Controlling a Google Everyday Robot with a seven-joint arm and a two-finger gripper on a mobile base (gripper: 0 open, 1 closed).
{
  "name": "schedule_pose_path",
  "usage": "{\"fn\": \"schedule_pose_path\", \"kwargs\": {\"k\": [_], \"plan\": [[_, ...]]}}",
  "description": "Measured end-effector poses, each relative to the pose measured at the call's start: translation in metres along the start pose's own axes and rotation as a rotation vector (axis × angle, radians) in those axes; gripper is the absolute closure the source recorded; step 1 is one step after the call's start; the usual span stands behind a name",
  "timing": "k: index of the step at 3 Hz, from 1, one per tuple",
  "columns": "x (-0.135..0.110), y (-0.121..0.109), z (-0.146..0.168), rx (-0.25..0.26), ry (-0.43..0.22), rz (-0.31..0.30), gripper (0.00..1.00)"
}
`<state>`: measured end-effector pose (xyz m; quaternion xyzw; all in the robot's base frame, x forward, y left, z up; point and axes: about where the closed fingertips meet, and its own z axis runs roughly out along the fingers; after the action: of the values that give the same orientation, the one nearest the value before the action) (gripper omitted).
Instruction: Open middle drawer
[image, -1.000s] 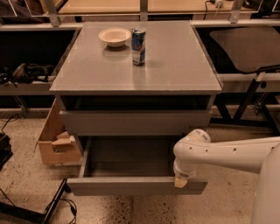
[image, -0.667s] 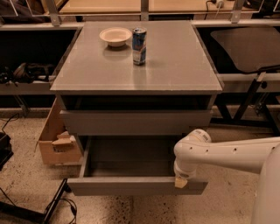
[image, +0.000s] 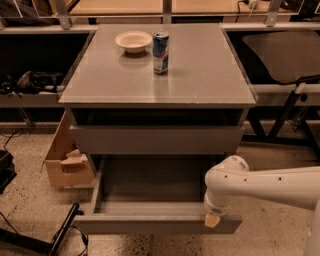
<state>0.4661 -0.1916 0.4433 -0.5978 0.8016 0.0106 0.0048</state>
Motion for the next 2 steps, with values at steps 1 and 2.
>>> {"fn": "schedule_pose_path", "kwargs": {"k": [1,2], "plan": [[0.0127,0.0127,-0.0024,-0.013,0.008,0.024,1.0],[0.0103,0.0133,-0.0023,-0.013,0.008,0.024,1.0]]}}
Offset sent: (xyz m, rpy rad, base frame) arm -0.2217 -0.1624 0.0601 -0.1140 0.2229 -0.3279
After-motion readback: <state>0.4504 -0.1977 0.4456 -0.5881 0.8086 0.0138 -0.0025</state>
